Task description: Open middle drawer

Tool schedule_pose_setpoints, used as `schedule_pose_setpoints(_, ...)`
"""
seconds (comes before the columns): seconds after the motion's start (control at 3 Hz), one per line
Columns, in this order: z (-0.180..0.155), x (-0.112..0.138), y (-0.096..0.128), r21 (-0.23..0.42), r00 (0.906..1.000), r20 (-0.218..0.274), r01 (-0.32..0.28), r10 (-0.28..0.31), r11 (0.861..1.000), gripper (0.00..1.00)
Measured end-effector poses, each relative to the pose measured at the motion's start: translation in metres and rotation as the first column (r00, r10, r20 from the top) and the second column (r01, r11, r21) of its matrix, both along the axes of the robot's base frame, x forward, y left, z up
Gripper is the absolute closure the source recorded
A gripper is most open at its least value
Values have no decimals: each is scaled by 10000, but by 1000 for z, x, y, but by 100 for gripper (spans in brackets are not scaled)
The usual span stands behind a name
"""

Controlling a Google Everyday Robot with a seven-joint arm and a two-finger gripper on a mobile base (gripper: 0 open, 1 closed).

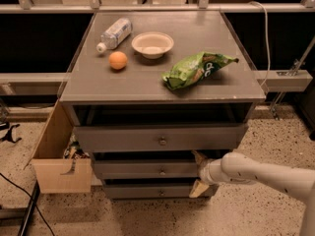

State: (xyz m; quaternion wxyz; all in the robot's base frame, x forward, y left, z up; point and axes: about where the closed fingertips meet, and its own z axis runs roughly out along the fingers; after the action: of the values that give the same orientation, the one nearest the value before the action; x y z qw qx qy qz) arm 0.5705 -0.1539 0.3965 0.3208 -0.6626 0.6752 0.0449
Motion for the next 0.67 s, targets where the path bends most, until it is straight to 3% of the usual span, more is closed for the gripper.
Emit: schedule_pose_setpoints(0.67,-20,9,-8,-256,9991,-356,212,-222,9994,0)
